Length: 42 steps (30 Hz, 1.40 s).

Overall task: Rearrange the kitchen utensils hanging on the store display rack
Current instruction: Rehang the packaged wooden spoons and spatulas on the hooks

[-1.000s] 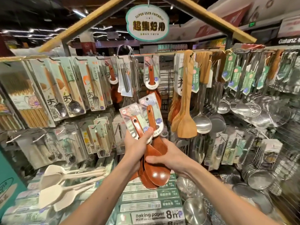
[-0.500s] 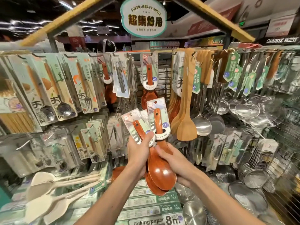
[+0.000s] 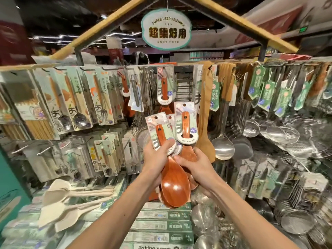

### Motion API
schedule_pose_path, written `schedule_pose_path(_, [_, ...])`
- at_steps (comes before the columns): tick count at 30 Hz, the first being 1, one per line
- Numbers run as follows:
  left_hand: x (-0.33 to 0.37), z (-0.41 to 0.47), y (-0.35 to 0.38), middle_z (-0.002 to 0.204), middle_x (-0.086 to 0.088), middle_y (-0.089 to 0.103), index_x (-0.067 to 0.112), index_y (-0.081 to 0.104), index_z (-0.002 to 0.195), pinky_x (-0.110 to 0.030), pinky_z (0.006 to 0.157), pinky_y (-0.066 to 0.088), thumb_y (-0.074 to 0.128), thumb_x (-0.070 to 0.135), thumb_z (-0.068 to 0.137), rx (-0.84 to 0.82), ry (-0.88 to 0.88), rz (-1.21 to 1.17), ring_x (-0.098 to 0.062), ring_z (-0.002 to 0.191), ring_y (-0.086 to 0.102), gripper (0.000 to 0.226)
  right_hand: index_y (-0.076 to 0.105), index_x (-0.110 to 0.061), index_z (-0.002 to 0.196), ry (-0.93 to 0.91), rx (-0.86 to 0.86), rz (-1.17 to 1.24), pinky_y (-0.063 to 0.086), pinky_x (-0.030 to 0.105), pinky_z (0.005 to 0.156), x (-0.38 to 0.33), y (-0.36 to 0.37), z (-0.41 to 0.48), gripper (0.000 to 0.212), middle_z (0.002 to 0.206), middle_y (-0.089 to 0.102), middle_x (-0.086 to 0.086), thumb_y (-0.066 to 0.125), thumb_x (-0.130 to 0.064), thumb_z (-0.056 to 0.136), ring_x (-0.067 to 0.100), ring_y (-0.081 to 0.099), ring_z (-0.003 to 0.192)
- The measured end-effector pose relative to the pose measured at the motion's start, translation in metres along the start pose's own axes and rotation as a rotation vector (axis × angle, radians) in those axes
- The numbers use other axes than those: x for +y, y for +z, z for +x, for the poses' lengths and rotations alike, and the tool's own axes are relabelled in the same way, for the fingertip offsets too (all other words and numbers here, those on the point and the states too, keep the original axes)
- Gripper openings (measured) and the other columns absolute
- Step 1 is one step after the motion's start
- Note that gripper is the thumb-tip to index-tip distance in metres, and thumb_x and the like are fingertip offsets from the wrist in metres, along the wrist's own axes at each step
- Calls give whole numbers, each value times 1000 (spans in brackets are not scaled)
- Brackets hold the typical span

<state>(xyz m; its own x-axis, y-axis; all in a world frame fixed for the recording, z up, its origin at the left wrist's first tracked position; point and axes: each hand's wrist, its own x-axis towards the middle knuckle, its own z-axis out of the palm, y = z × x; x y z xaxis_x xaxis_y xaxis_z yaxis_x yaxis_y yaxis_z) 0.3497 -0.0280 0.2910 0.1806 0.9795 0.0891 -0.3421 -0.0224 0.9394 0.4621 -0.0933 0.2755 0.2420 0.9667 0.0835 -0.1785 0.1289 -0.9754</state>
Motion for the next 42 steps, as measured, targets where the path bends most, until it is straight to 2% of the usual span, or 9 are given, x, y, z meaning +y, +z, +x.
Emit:
schedule_pose_path(7, [12, 3, 15, 102, -10, 77, 9, 71, 112, -42, 82, 59, 67, 7, 91, 40, 29, -59, -28, 94, 74, 21, 61, -12, 116, -68, 53, 0, 58, 26, 69, -18, -8, 7, 47, 96, 78, 2, 82, -6, 74, 17, 75, 88])
schedule_pose_path(10, [14, 5, 16, 97, -10, 77, 8, 69, 110, -37, 70, 60, 67, 5, 92, 48, 35, -58, -27, 88, 75, 19, 60, -12, 115, -91, 88, -16, 58, 27, 69, -23, -10, 11, 46, 95, 77, 2, 82, -8, 75, 16, 75, 85])
schedule_pose_path(16, [23, 12, 18, 97, -10, 77, 8, 68, 109, -38, 76, 61, 69, 7, 90, 33, 65, -3, -24, 88, 75, 19, 60, -17, 121, -180, 91, 5, 57, 41, 89, -34, -2, 19, 75, 107, 76, -1, 88, -45, 57, 18, 73, 99])
schedule_pose_path(19, [26, 17, 17, 101, -8, 77, 10, 66, 116, -45, 85, 60, 70, 13, 92, 19, 65, 3, -25, 94, 74, 25, 61, -18, 118, -214, 150, -71, 58, 41, 87, -36, 3, 25, 54, 105, 76, -2, 86, -31, 72, 16, 73, 96])
schedule_pose_path(22, [29, 24, 14, 114, -8, 72, 14, 56, 130, -48, 90, 58, 64, 44, 94, 48, 18, 25, -26, 102, 71, 47, 61, -16, 115, -245, 175, -128, 59, 31, 80, -38, 5, 31, 40, 102, 76, -3, 81, -16, 80, 12, 73, 92])
schedule_pose_path(26, [32, 36, 9, 98, -11, 75, 9, 64, 116, -36, 75, 60, 40, 41, 106, 17, 3, 91, -22, 86, 73, 41, 59, -17, 118, -334, 174, -250, 54, 15, 71, -43, 2, 39, 41, 104, 74, -8, 78, -11, 82, 1, 70, 90])
schedule_pose_path(31, [40, 47, 3, 100, -9, 75, 16, 62, 111, -35, 70, 61, 48, 26, 105, -62, 227, 264, -20, 87, 74, 18, 54, -35, 128, -358, 178, -437, 53, 39, 96, -49, -2, 43, 56, 114, 70, -20, 78, -40, 77, 1, 66, 104])
schedule_pose_path(35, [52, 60, 3, 103, -5, 71, 28, 53, 105, -34, 75, 58, 52, 28, 102, -34, 361, 421, -16, 87, 71, 3, 56, -28, 127, -397, 223, -394, 52, 38, 98, -57, -4, 49, 49, 112, 71, -14, 78, -20, 83, 1, 67, 104])
schedule_pose_path(42, [93, 81, 10, 102, 1, 63, 25, 38, 122, -28, 66, 53, 49, 31, 103, -27, 513, 450, -11, 75, 64, 23, 52, -22, 135, -414, 262, -415, 49, 45, 103, -71, -3, 57, 78, 124, 67, -10, 77, -49, 67, 11, 63, 115])
